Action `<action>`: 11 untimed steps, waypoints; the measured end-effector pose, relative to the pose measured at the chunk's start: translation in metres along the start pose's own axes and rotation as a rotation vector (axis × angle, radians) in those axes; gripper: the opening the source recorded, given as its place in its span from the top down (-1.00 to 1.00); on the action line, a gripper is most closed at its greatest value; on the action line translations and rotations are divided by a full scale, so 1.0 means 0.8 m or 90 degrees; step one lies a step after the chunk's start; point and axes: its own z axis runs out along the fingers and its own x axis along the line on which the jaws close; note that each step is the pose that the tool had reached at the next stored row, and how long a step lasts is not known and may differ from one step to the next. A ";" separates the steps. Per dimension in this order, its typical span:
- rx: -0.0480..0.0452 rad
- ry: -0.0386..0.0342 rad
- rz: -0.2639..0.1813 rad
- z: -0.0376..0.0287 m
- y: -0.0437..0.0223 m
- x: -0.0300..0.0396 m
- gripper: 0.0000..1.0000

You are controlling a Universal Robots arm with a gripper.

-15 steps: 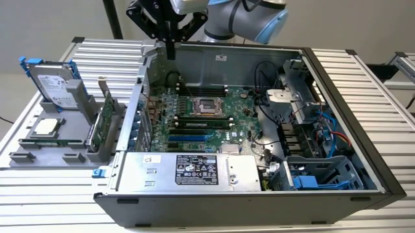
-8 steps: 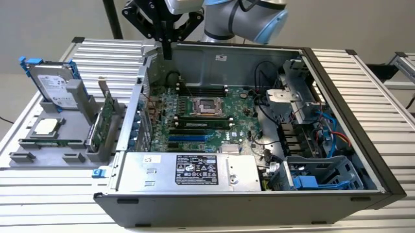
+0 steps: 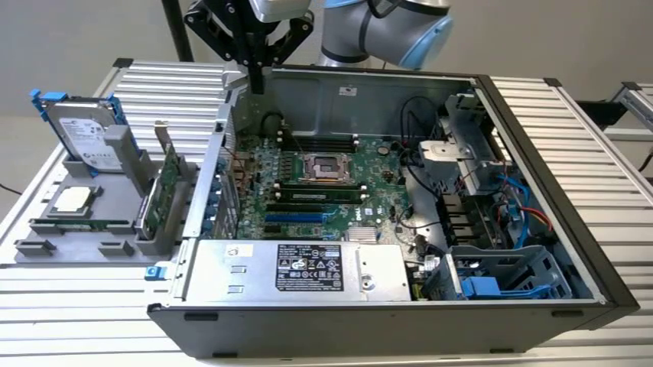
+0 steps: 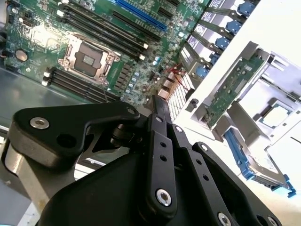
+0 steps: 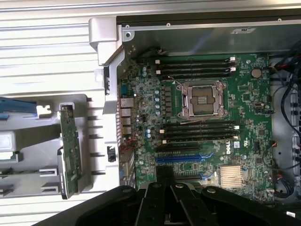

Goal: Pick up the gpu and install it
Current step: 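Reach for the gpu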

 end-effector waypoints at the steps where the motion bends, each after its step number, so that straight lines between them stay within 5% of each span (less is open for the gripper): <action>1: 0.0000 0.0000 0.000 0.0000 -0.0002 0.0012 1.00; 11: -0.0003 0.0000 0.000 -0.0003 -0.0014 0.0117 1.00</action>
